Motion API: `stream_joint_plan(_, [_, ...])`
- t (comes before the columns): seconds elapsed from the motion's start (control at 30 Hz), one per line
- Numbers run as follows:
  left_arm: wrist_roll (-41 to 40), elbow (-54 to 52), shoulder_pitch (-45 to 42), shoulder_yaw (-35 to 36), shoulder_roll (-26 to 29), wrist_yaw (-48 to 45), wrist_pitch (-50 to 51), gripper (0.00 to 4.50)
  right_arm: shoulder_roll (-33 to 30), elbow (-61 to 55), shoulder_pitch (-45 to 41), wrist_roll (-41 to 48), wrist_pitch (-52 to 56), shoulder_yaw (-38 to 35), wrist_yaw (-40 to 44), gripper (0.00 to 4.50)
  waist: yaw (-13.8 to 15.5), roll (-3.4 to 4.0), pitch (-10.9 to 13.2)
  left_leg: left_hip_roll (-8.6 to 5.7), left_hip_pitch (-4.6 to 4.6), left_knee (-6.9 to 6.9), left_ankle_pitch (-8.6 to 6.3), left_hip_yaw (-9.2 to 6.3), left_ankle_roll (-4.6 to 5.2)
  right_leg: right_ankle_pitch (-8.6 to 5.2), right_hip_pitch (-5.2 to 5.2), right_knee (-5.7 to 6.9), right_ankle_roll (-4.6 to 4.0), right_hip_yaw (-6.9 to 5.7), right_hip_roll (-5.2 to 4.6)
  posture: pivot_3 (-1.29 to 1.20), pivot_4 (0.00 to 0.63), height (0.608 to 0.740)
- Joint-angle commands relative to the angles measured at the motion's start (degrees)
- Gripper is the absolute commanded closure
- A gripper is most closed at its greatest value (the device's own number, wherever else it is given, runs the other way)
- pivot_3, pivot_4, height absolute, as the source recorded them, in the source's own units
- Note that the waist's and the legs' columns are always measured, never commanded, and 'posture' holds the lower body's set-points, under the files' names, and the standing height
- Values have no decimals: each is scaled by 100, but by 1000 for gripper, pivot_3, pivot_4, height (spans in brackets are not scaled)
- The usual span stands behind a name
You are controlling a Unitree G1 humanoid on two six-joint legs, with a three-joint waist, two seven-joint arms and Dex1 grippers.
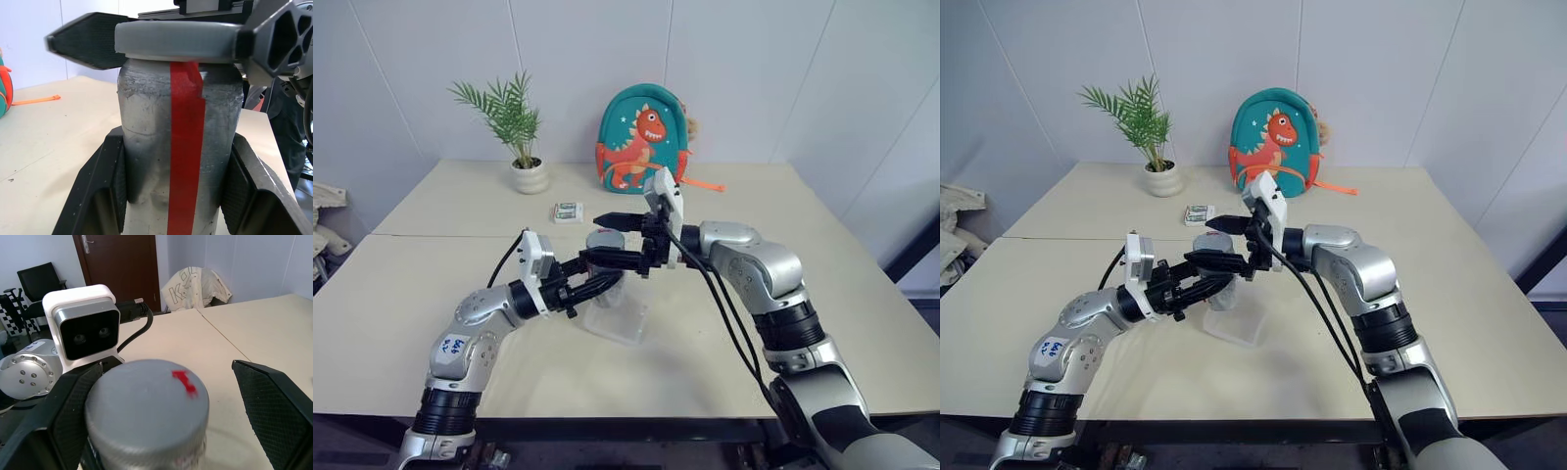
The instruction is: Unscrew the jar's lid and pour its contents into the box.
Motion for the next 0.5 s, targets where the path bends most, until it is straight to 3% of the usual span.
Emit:
stream_joint_plan(0.03, [-78, -143, -58, 26, -3, -66, -65, 2501, -248, -45, 1, 121, -47, -383, 58, 41, -6, 0, 0, 0, 0, 0, 0, 0, 0, 0, 0, 0, 0, 0, 0, 0, 150, 740])
stream_joint_plan(0.5, [-84, -160, -47, 36, -14, -34, -59, 2501, -709, 195, 277, 558, 30, -866, 518, 41, -14, 0, 0, 3, 1, 0, 0, 1, 0, 0, 0, 2, -1, 1, 4, 0, 150, 740])
